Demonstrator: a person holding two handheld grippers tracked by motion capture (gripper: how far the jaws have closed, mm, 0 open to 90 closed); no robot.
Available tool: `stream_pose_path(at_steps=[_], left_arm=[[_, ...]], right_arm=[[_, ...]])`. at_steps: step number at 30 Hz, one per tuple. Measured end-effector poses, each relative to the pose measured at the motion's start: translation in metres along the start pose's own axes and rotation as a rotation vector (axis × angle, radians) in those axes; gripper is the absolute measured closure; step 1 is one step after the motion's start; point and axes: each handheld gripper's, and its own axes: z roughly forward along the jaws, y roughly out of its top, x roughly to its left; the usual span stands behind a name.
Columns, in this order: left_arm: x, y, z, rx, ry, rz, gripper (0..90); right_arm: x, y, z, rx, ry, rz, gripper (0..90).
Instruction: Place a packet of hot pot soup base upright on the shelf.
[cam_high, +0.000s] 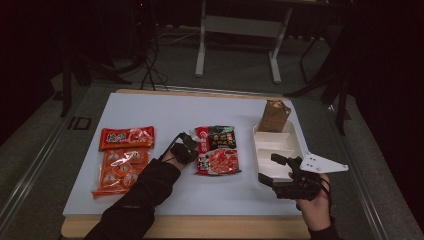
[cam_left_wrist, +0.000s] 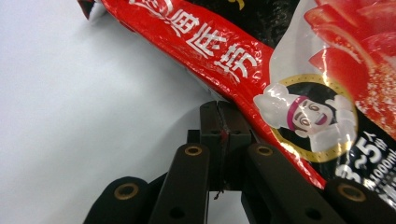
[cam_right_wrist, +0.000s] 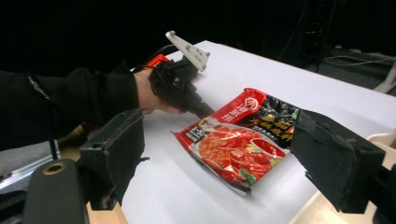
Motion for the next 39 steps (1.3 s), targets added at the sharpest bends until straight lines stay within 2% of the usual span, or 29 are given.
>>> stream_pose_path(at_steps=[6, 10, 13, 20, 27, 28, 30, 35, 37, 38, 39], left_arm=[[0.006, 0.003, -0.016, -0.043, -0.009, -0.023, 89.7], [0.01, 0.005, -0.028, -0.092, -0.038, -0.048, 87.7], [0.011, 0.007, -0.033, -0.111, -0.051, -0.053, 84.6], [0.014, 0.013, -0.038, -0.145, -0.072, -0.076, 68.1], [0.026, 0.022, -0.034, -0.167, -0.075, -0.133, 51.2], [0.028, 0.024, -0.032, -0.17, -0.082, -0.148, 51.0], [0.03, 0.026, -0.029, -0.168, -0.07, -0.159, 45.7], [0.038, 0.03, -0.014, -0.158, -0.073, -0.21, 45.9], [0.04, 0.03, -0.011, -0.152, -0.067, -0.22, 46.0], [0.042, 0.031, -0.007, -0.152, -0.049, -0.236, 46.0], [0.044, 0.031, -0.005, -0.152, -0.05, -0.249, 46.1]], right_arm=[[0.0, 0.0, 0.0, -0.001, -0.008, -0.015, 17.4], [0.002, 0.0, 0.001, 0.003, -0.021, -0.035, 17.3], [0.002, 0.0, 0.002, 0.005, -0.019, -0.034, 17.0], [0.004, 0.0, 0.005, 0.011, -0.017, -0.052, 17.0], [0.005, -0.002, 0.008, 0.023, -0.012, -0.056, 16.9], [0.005, -0.002, 0.008, 0.024, -0.012, -0.057, 17.0], [0.006, -0.002, 0.009, 0.022, -0.008, -0.059, 17.0], [0.006, -0.003, 0.01, 0.027, -0.008, -0.068, 16.9], [0.006, -0.004, 0.01, 0.032, -0.008, -0.069, 16.9], [0.005, -0.004, 0.011, 0.032, -0.006, -0.07, 16.9], [0.005, -0.005, 0.011, 0.029, -0.004, -0.067, 16.9]])
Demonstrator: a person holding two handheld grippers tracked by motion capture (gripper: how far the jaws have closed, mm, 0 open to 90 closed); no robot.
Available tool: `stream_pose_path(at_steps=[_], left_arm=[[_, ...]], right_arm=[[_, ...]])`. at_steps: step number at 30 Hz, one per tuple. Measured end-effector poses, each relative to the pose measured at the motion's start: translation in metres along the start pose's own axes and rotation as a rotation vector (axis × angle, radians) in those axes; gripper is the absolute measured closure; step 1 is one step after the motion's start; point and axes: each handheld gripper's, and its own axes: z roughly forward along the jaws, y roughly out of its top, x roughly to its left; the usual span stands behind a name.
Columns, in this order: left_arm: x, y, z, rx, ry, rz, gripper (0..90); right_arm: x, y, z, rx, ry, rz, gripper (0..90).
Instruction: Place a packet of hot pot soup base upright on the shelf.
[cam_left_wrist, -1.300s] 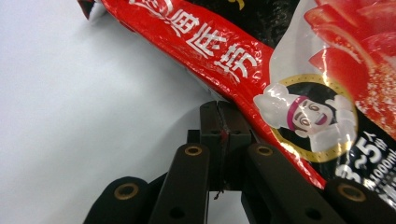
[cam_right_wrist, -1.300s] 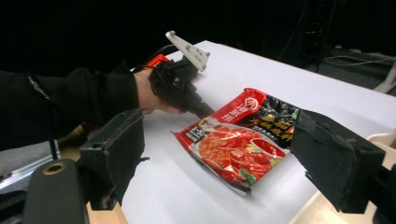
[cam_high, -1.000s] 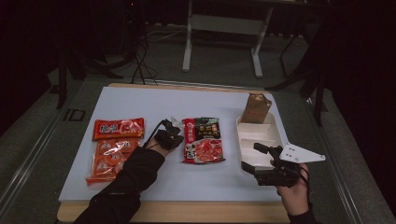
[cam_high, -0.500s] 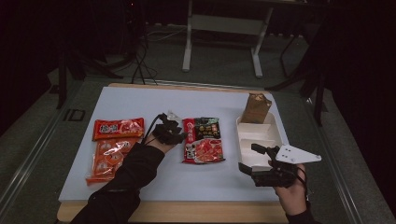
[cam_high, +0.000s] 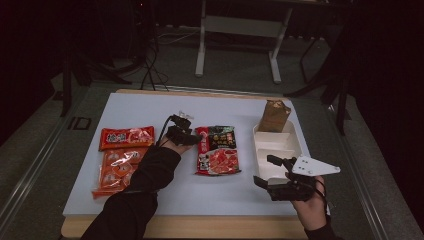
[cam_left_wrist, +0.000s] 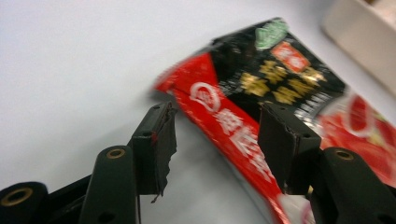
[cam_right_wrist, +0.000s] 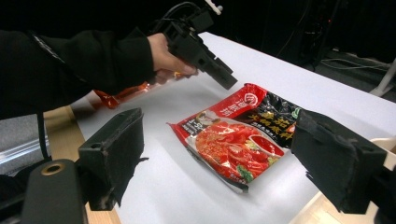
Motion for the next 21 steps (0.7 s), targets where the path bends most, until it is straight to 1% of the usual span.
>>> stream_pose_path(at_steps=[2, 4, 6, 7, 9, 10, 12, 13, 14, 15, 16, 17, 18, 20, 21], left_arm=[[0.003, 0.001, 0.005, -0.001, 0.005, -0.035, 46.0], [0.007, 0.002, 0.011, -0.001, -0.01, -0.07, 46.0], [0.008, 0.003, 0.016, 0.004, 0.004, -0.078, 46.0], [0.009, 0.004, 0.019, 0.005, 0.0, -0.087, 46.0], [0.01, 0.005, 0.024, 0.009, 0.01, -0.087, 46.0], [0.011, 0.006, 0.026, 0.007, 0.009, -0.094, 46.0], [0.011, 0.006, 0.031, 0.018, 0.019, -0.096, 46.0], [0.012, 0.006, 0.033, 0.02, 0.015, -0.102, 46.0], [0.011, 0.006, 0.035, 0.025, 0.018, -0.099, 46.0], [0.01, 0.007, 0.038, 0.035, 0.031, -0.091, 46.0], [0.01, 0.007, 0.04, 0.033, 0.033, -0.086, 46.0], [0.01, 0.007, 0.041, 0.032, 0.027, -0.093, 46.6], [0.01, 0.007, 0.043, 0.035, 0.034, -0.088, 47.3], [0.01, 0.007, 0.047, 0.042, 0.035, -0.096, 47.3], [0.009, 0.006, 0.049, 0.045, 0.04, -0.093, 47.9]], right_arm=[[0.0, 0.0, 0.0, 0.001, -0.001, 0.0, 16.9], [0.0, 0.0, -0.001, 0.001, 0.0, 0.001, 16.9], [-0.001, -0.001, -0.001, -0.001, 0.001, 0.001, 16.9], [-0.001, -0.001, 0.0, -0.001, 0.001, 0.003, 16.9], [-0.001, -0.002, 0.0, 0.004, 0.003, 0.003, 16.9], [-0.001, -0.002, 0.0, 0.005, 0.004, 0.002, 16.9], [-0.001, -0.003, 0.001, 0.008, 0.005, 0.002, 16.9], [-0.001, -0.003, 0.001, 0.009, 0.007, 0.001, 16.9], [-0.001, -0.003, 0.001, 0.009, 0.009, 0.001, 16.9], [-0.001, -0.003, 0.001, 0.01, 0.009, 0.0, 16.9], [-0.001, -0.003, 0.001, 0.01, 0.009, -0.002, 16.9], [-0.001, -0.004, 0.001, 0.01, 0.008, -0.001, 16.9], [-0.001, -0.004, 0.001, 0.009, 0.008, 0.0, 16.9], [-0.002, -0.004, 0.001, 0.011, 0.009, 0.003, 16.9], [-0.002, -0.005, 0.001, 0.012, 0.009, 0.003, 16.9]])
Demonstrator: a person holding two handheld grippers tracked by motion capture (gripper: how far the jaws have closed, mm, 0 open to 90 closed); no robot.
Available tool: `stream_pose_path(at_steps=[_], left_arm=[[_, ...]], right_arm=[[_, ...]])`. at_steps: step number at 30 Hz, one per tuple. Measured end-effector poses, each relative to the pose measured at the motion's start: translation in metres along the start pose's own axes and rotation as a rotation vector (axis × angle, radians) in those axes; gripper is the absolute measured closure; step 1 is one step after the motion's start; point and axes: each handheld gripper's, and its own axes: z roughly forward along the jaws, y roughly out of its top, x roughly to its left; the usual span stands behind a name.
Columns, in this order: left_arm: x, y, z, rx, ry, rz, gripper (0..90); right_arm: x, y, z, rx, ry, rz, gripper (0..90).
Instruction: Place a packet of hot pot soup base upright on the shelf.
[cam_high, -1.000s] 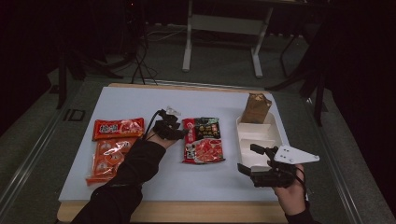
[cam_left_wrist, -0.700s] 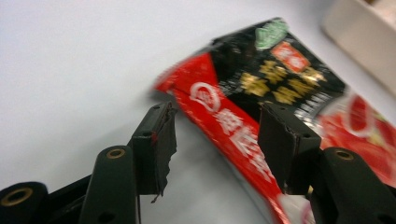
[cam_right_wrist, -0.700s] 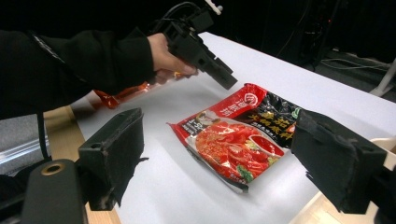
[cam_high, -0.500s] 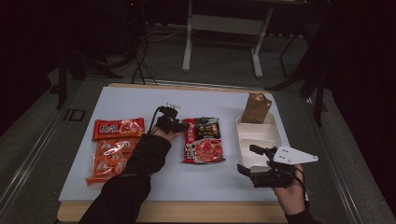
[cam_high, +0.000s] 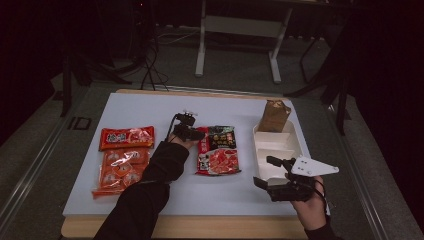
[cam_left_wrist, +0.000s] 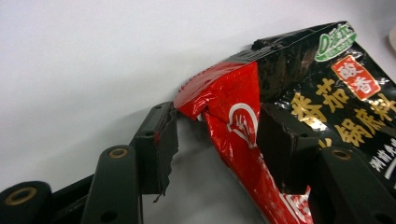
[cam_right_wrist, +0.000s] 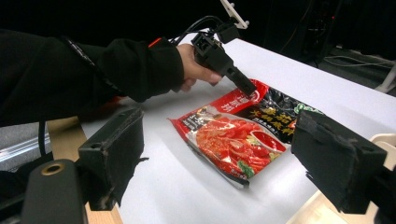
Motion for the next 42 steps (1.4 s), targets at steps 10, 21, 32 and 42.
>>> stream_pose_path(at_steps=[10, 21, 32, 42], left_arm=[[-0.003, -0.002, 0.008, -0.002, 0.021, 0.048, 56.6], [-0.013, 0.001, 0.007, 0.022, 0.015, 0.067, 82.4], [-0.02, 0.002, -0.019, -0.06, -0.015, 0.093, 87.3], [-0.03, 0.002, -0.047, -0.137, -0.06, 0.104, 88.0]], right_arm=[[0.0, -0.001, 0.001, 0.0, 0.008, 0.002, 16.9], [0.002, -0.001, 0.006, 0.012, 0.017, -0.005, 16.9], [0.0, -0.001, 0.005, 0.011, 0.009, -0.003, 16.9], [0.001, 0.001, 0.004, -0.004, -0.021, -0.001, 17.4]])
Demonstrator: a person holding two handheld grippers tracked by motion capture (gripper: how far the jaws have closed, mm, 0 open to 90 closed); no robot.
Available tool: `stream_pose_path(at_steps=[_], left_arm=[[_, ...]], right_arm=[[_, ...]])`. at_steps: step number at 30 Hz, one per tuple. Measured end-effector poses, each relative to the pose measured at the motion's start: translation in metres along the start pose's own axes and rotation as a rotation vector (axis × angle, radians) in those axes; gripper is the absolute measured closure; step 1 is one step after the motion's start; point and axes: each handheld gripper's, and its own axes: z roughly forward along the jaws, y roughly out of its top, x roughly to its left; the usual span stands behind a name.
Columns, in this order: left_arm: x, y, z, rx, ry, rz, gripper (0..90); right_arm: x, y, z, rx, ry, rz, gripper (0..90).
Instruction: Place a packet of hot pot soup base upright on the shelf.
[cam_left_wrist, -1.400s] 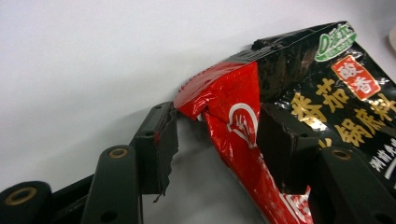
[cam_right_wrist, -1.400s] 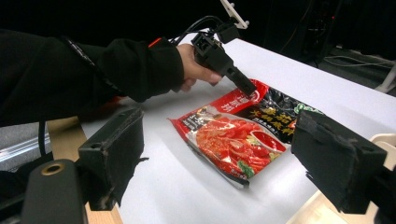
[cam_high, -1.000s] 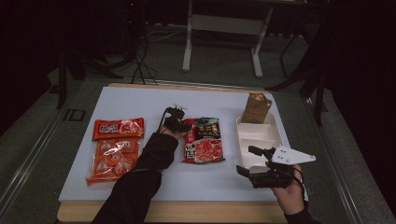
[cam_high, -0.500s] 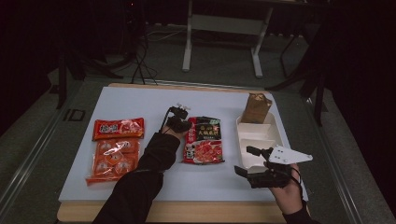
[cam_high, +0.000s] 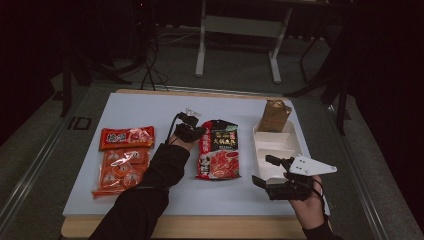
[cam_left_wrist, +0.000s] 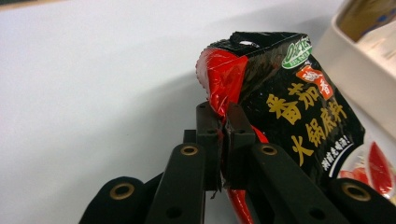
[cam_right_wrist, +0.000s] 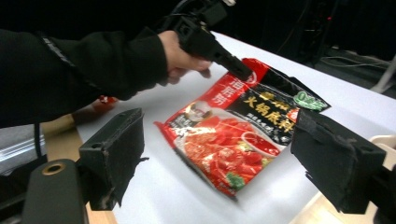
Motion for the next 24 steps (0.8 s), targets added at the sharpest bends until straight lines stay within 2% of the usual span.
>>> stream_pose_path(at_steps=[3, 12, 17, 24], left_arm=[[-0.005, 0.002, -0.007, -0.02, -0.01, 0.009, 88.0], [-0.016, 0.004, -0.026, -0.078, -0.05, 0.021, 88.1], [-0.025, 0.004, -0.037, -0.131, -0.084, 0.023, 88.1], [-0.038, 0.007, -0.05, -0.175, -0.137, 0.051, 88.0]], right_arm=[[-0.002, 0.0, -0.001, -0.008, -0.009, 0.013, 17.4], [0.0, 0.002, -0.003, -0.004, -0.076, -0.016, 16.8], [-0.002, 0.003, -0.005, -0.015, -0.064, 0.003, 16.8], [-0.002, 0.005, -0.008, -0.04, -0.094, -0.04, 14.5]])
